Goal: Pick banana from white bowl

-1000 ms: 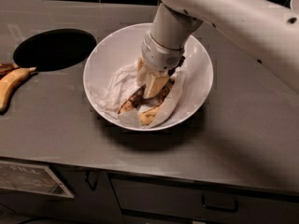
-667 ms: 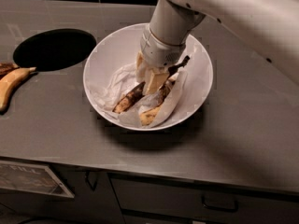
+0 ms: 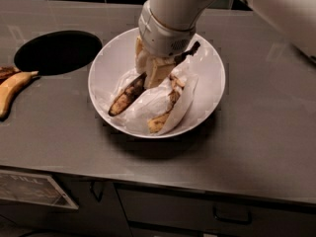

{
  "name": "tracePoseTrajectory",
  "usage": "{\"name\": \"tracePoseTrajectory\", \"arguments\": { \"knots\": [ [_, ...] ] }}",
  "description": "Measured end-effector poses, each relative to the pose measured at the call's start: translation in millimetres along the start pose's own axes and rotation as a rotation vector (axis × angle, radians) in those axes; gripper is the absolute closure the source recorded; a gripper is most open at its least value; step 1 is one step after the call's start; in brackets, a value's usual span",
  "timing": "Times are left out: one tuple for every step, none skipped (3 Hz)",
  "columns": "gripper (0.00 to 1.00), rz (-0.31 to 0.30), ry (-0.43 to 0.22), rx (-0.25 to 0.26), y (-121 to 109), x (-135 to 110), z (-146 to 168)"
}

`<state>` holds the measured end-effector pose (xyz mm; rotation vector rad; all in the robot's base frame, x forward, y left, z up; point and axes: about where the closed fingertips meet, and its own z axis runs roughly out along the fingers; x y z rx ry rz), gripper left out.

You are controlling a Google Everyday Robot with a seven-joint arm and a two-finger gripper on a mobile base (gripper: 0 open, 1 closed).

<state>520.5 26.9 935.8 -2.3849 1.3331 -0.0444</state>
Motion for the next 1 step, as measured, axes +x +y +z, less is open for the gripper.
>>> {"name": "tracePoseTrajectory", "arguments": {
  "knots": [
    [1.0, -0.001, 0.001, 0.002, 0.1, -0.4, -1.0]
  ]
}}
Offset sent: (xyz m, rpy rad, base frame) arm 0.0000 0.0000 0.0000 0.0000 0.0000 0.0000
